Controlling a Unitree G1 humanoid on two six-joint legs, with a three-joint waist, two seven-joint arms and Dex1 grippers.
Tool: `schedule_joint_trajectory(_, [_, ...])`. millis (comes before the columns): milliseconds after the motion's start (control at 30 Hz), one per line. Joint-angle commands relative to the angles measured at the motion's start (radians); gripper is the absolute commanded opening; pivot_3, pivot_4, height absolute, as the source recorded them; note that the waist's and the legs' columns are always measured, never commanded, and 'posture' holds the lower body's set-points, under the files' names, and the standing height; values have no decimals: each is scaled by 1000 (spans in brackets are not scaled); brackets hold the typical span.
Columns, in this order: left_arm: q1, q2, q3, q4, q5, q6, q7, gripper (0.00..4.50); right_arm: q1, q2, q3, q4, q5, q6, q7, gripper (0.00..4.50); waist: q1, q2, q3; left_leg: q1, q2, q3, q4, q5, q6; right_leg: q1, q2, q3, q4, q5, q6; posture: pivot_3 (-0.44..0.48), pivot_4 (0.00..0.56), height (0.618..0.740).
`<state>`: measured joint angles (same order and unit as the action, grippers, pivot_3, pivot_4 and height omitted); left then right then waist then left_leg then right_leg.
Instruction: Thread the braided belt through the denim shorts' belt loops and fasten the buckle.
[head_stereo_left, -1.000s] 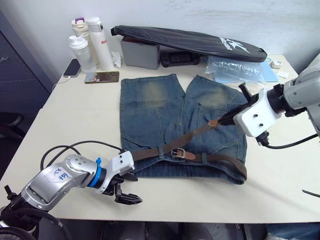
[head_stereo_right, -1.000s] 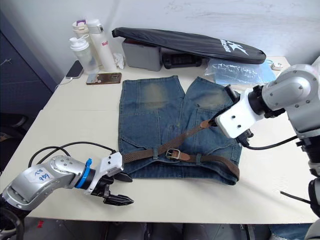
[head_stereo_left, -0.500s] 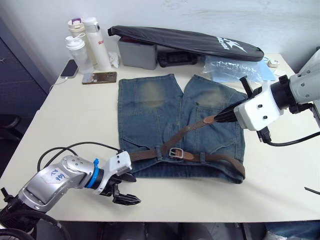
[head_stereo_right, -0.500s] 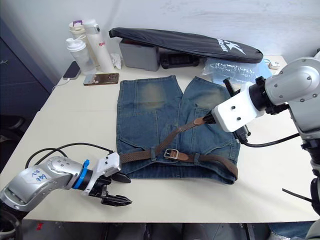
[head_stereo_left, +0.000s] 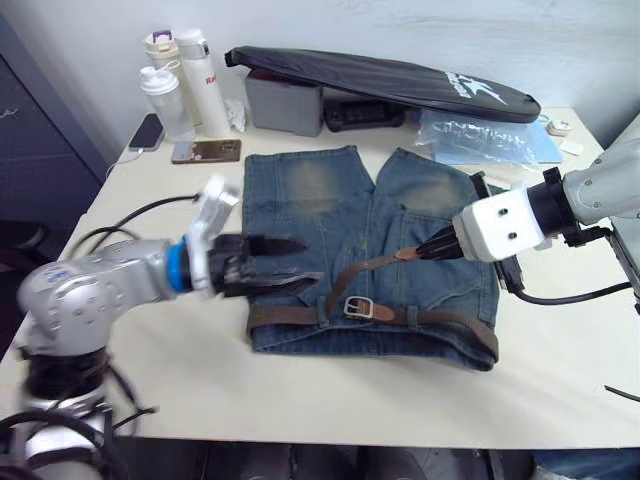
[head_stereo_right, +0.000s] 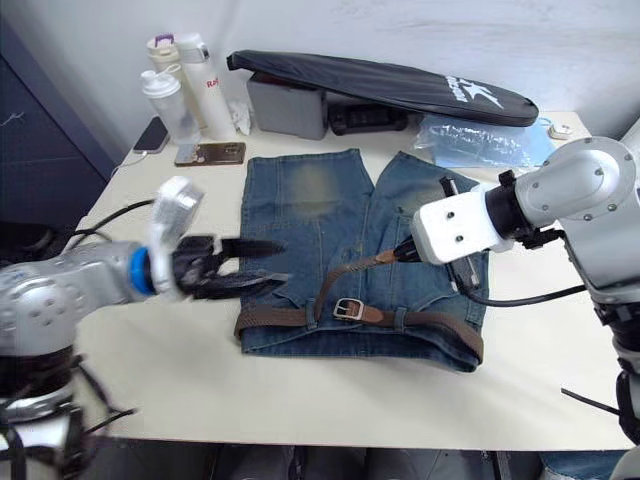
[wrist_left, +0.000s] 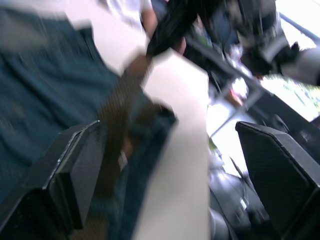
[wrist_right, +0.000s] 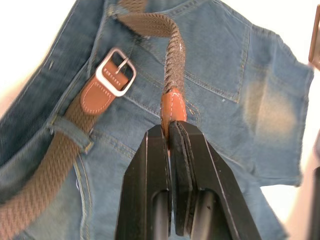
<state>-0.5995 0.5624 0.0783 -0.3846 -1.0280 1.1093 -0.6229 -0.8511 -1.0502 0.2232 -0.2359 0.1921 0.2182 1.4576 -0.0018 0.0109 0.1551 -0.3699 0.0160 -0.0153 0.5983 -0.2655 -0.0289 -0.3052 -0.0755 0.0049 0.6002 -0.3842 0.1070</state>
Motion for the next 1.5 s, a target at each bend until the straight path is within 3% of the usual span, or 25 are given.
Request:
schedule_joint_trajectory(33, [-27,-28,-158,-57,220,-115,94,4500,-26,1,-30,-36,-7,68,-32,28,-1,0,0,0,-1,0,1,0,0,0,0,0,-1,0,1,0,150,740])
schedule_joint_trajectory(167, [-25,-50,-293,-37,450,-271,151,4500,-26,-5,-39,-60,-9,123,-45,28,-5,1,0,1,-1,4,0,0,0,0,8,2,-5,2,4,0,150,740])
schedule_joint_trajectory(367, [3,-107,-363,-12,622,-370,206,4500,-11,-15,-55,-101,0,179,-63,28,0,1,0,1,2,4,0,0,-1,0,10,6,-6,2,4,0,150,740])
schedule_joint_trajectory(467, [22,-99,-404,-2,696,-420,184,3789,-9,-15,-61,-118,8,205,-70,0,0,1,0,1,2,4,-1,0,-1,0,10,6,-6,2,4,0,150,740])
schedule_joint_trajectory(733, [43,-120,-383,19,744,-462,148,184,-2,-24,-71,-134,16,219,-72,0,1,1,0,1,2,4,-1,0,0,0,7,6,-6,2,4,0,150,740])
schedule_joint_trajectory(1000, [52,-171,-361,34,727,-436,125,87,16,-11,-98,-146,27,309,-123,0,1,1,0,1,1,3,0,0,0,0,4,4,-5,2,4,0,150,740])
schedule_joint_trajectory(1100, [78,-177,-331,44,693,-378,113,0,-3,1,-140,-149,82,417,-165,915,1,1,0,0,1,3,0,0,0,0,4,4,-4,2,4,0,150,740])
schedule_joint_trajectory(1333, [142,-211,-214,39,582,-221,119,0,68,-88,-241,-196,150,527,-177,4347,3,2,0,0,1,2,-1,0,0,0,3,3,-5,2,4,0,150,740])
schedule_joint_trajectory(1433, [128,-210,-185,57,588,-214,134,0,204,-110,-257,-271,122,490,-219,4430,8,0,-1,0,-1,1,-1,0,0,0,1,2,-7,2,4,0,150,740])
schedule_joint_trajectory(1500, [124,-208,-178,60,593,-210,138,0,289,-63,-248,-351,134,518,-289,4430,7,0,-1,0,-1,2,0,0,0,1,1,2,-7,2,4,0,150,740])
